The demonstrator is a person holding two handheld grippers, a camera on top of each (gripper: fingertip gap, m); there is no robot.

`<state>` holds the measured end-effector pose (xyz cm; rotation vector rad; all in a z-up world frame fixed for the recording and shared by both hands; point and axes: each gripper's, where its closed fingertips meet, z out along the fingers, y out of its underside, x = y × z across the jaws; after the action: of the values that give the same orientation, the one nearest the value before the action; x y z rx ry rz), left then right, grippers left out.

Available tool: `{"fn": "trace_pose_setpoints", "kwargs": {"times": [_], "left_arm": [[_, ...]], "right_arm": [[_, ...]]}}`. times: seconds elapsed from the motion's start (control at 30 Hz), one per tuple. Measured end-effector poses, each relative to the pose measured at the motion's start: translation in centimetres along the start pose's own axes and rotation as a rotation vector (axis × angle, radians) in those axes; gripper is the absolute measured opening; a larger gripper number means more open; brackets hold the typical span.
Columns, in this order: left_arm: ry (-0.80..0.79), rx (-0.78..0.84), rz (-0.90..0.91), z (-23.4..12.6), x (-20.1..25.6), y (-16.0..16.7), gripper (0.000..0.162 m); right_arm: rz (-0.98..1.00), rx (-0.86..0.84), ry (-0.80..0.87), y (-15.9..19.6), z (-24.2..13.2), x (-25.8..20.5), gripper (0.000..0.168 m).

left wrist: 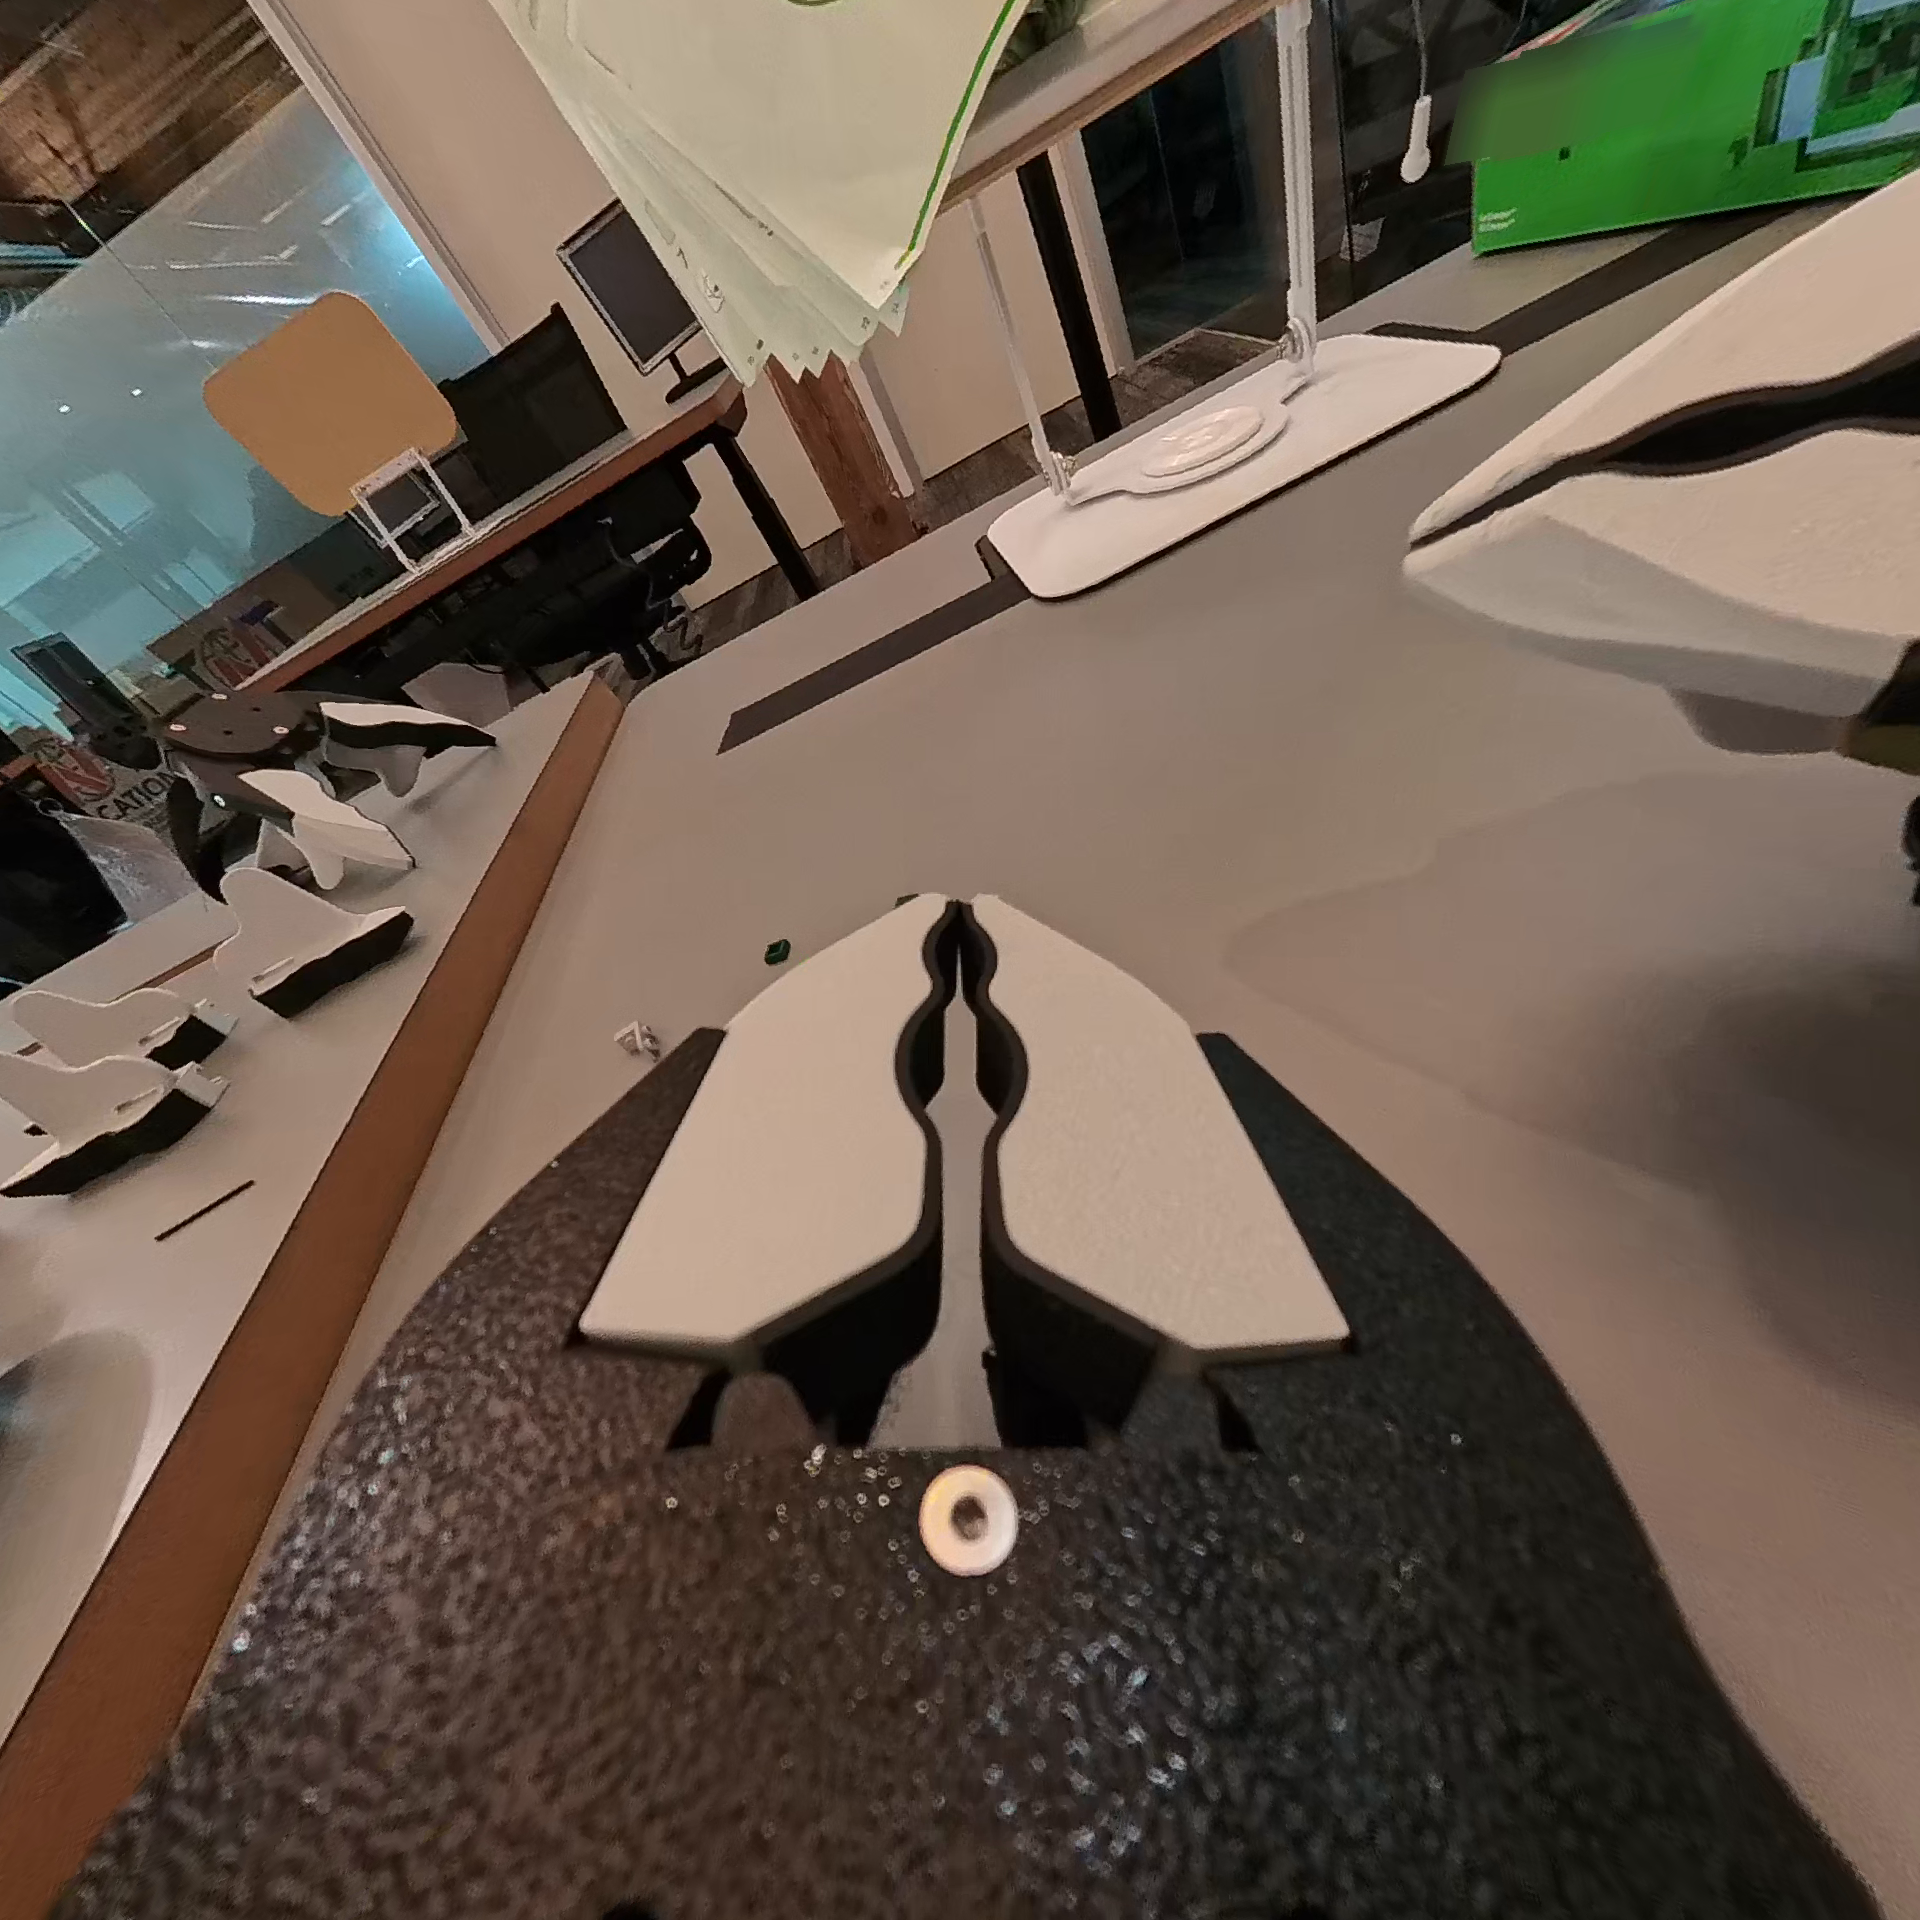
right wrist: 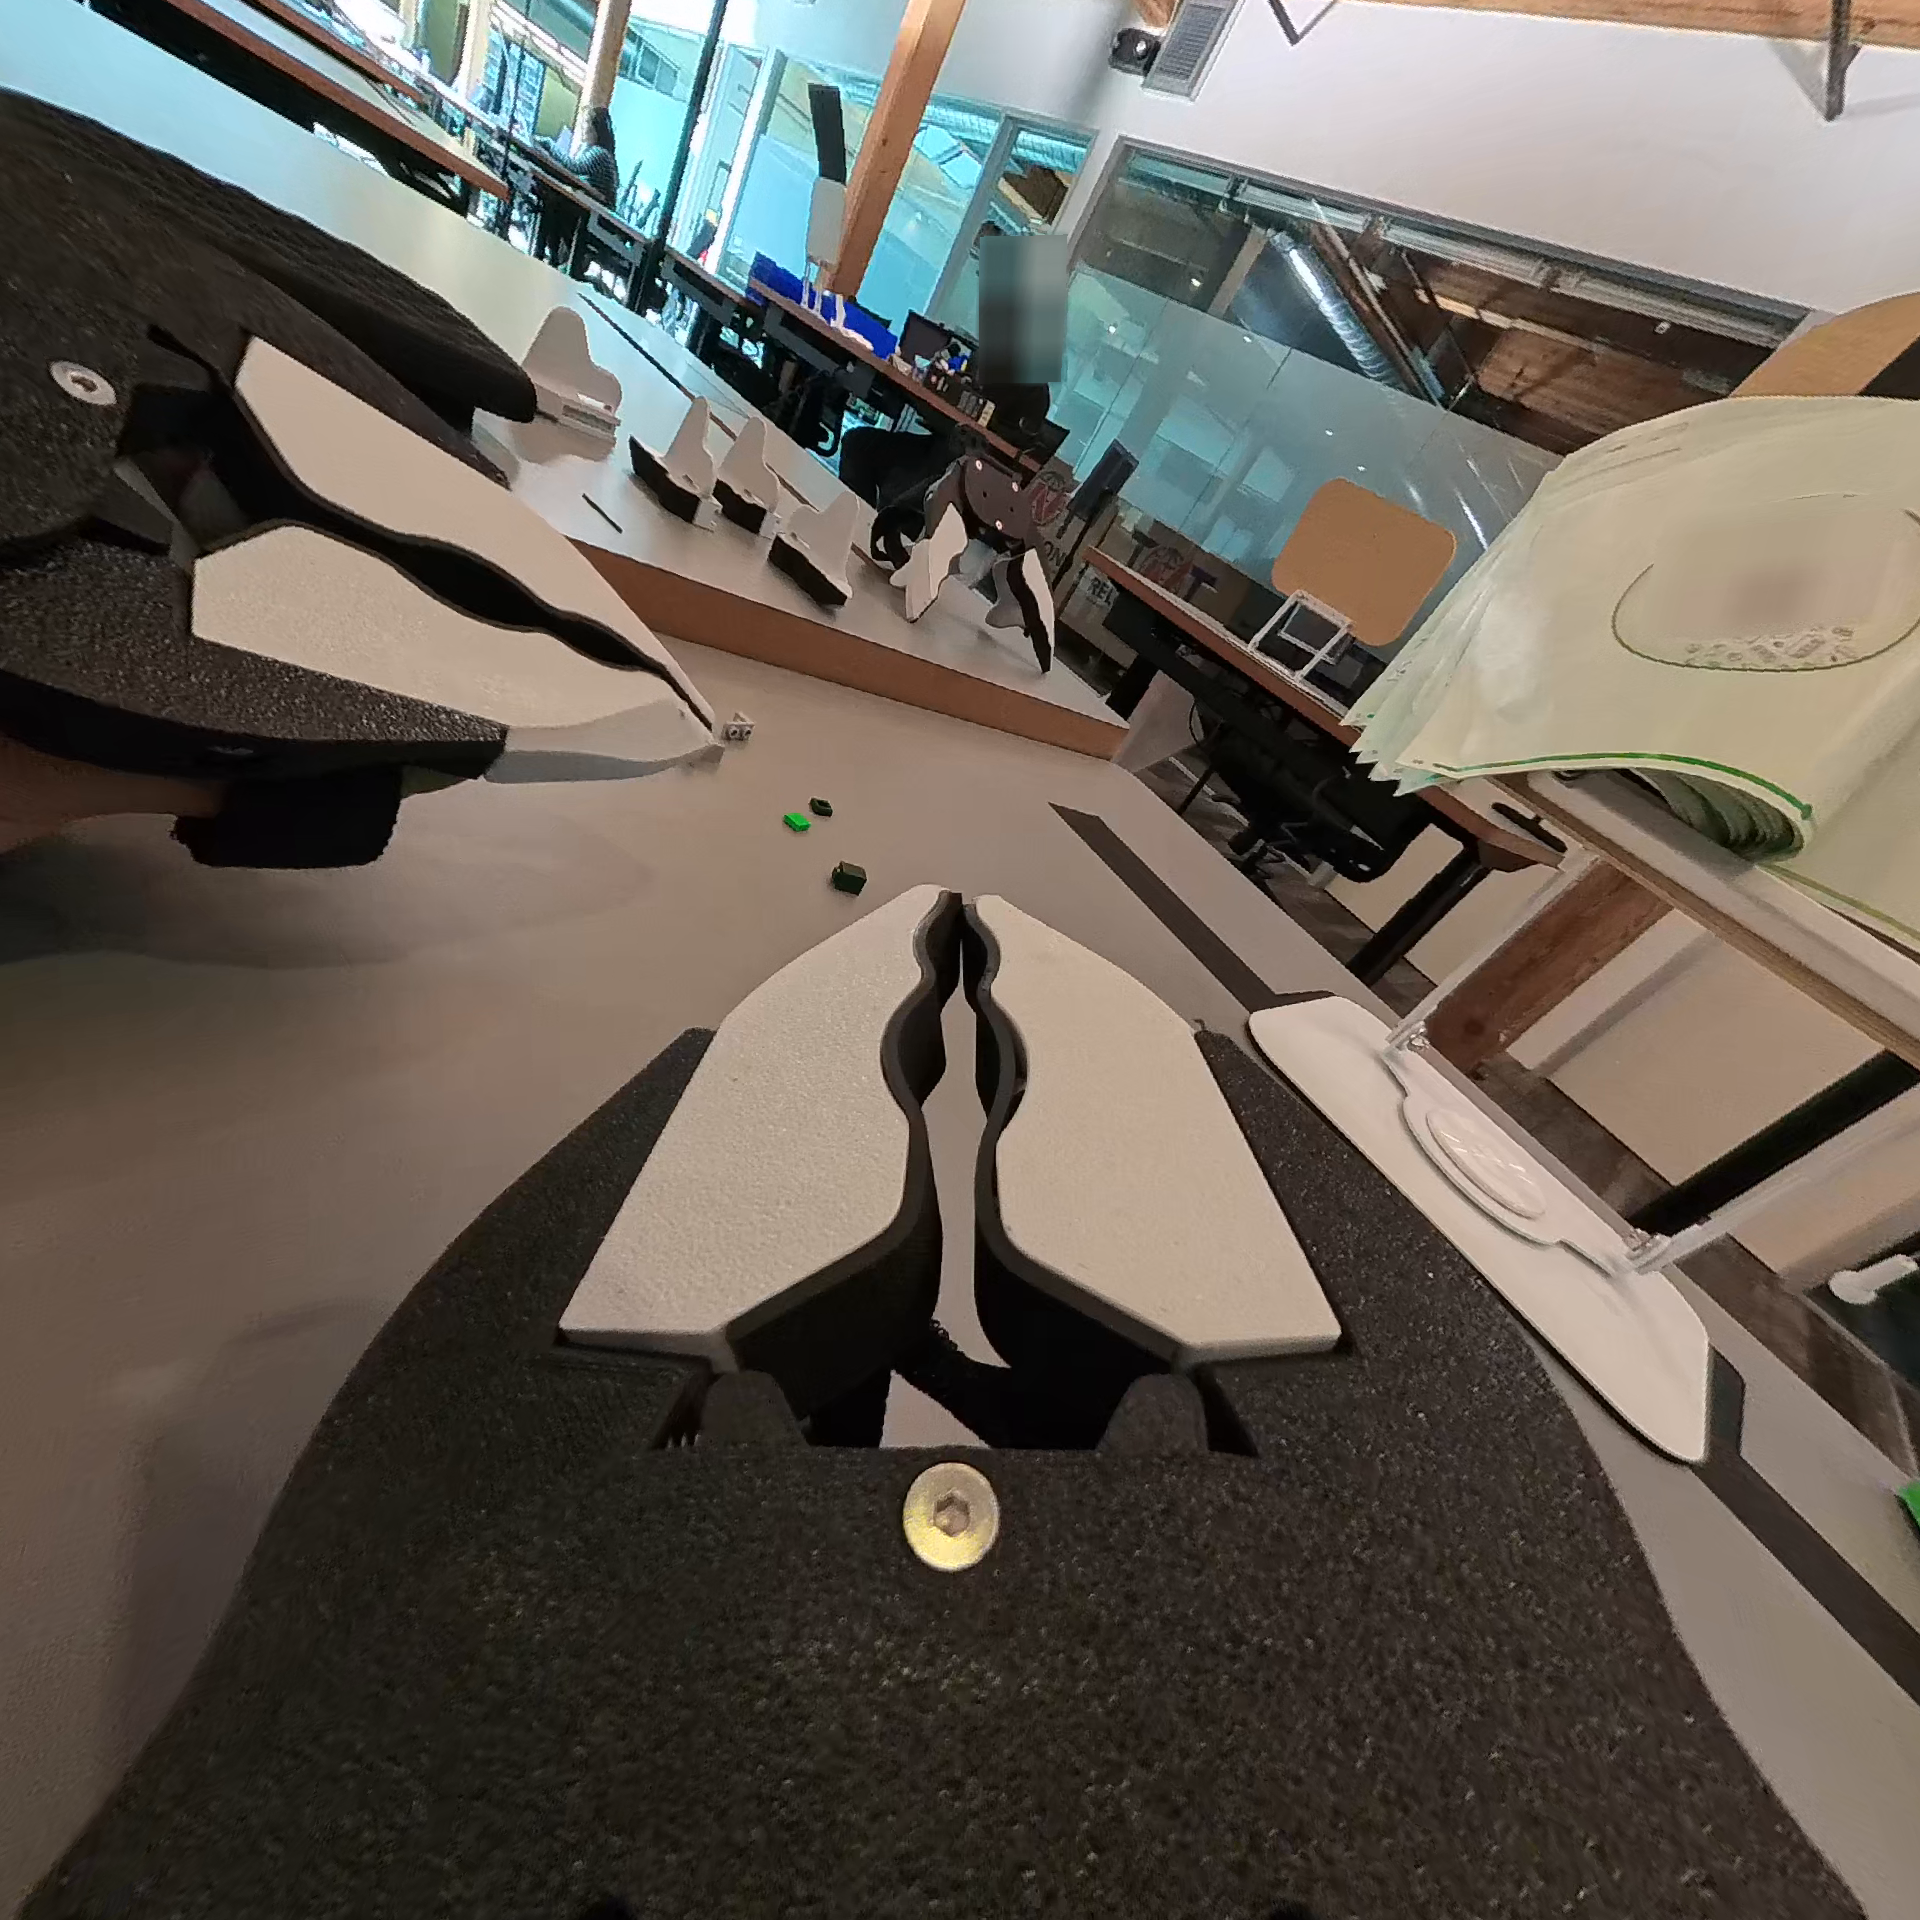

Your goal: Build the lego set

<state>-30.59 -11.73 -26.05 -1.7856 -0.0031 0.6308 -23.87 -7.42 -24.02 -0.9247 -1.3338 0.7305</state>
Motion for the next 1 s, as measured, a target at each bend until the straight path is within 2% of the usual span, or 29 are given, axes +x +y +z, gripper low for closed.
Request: {"fn": "trace_pose_setpoints", "kwargs": {"times": [0.4, 0.5, 0.7, 0.73, 0.87, 1.0], "left_arm": [[-0.028, -0.024, -0.024, 1.2, -0.4, -0.1, 0.0], [-0.011, -0.009, -0.067, 3.1, 0.4, -1.3, 0.0], [0.051, 0.107, -0.165, 7.9, 4.2, -5.7, 0.001], [0.06, 0.122, -0.185, 8.6, 4.9, -6.2, 0.011], [0.112, 0.152, -0.237, 11.0, 7.1, -7.7, 0.022], [0.158, 0.155, -0.189, 11.6, 8.5, -8.1, 0.031]], "right_arm": [[0.076, -0.009, 0.014, 0.0, -0.5, 1.1, 0.0], [0.129, -0.009, 0.077, 0.5, -1.2, 3.6, 0.0], [0.248, -0.045, 0.178, 3.8, -2.8, 8.9, 0.001], [0.262, -0.052, 0.199, 4.3, -3.0, 9.8, 0.004], [0.346, -0.053, 0.266, 5.7, -3.5, 12.8, 0.02], [0.382, -0.043, 0.304, 6.3, -3.9, 14.3, 0.028]]}}
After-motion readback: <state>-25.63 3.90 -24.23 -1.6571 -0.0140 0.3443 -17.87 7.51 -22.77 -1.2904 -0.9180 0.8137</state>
